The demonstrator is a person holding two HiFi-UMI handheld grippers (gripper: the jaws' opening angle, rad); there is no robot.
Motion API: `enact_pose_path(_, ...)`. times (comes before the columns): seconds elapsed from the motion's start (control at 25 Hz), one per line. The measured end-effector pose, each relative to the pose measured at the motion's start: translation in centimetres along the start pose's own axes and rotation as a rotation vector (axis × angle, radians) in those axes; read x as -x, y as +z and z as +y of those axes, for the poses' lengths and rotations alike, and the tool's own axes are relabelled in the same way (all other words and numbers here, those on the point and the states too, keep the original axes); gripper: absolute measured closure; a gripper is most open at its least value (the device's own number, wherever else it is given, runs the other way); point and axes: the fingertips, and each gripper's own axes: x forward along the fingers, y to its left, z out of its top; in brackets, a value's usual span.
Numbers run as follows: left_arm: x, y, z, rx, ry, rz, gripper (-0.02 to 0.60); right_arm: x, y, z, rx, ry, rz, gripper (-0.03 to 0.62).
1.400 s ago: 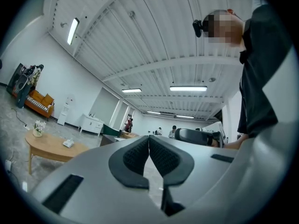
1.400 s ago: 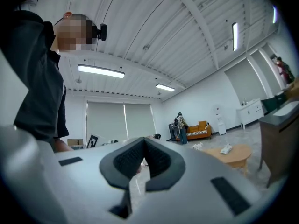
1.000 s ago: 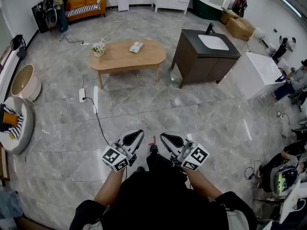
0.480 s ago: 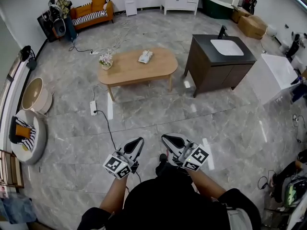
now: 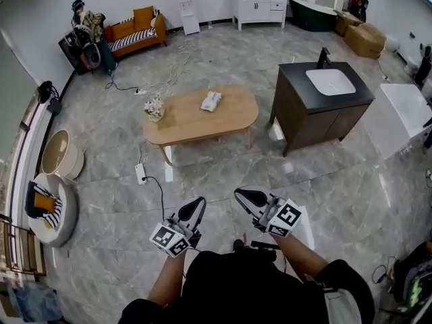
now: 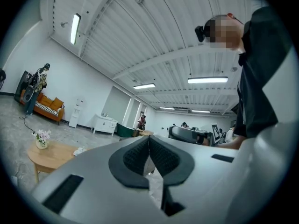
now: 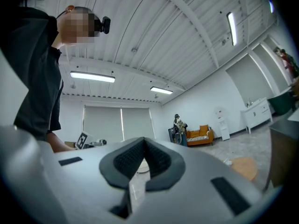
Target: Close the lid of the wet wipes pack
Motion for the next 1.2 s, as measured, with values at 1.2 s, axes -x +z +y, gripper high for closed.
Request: enact_pose_path(1.2, -17.0, 6.4, 38.2, 0.133, -0.024, -0.073, 0.566, -29.2, -1.4, -27.6, -0.012, -0.073, 0.102, 0.583)
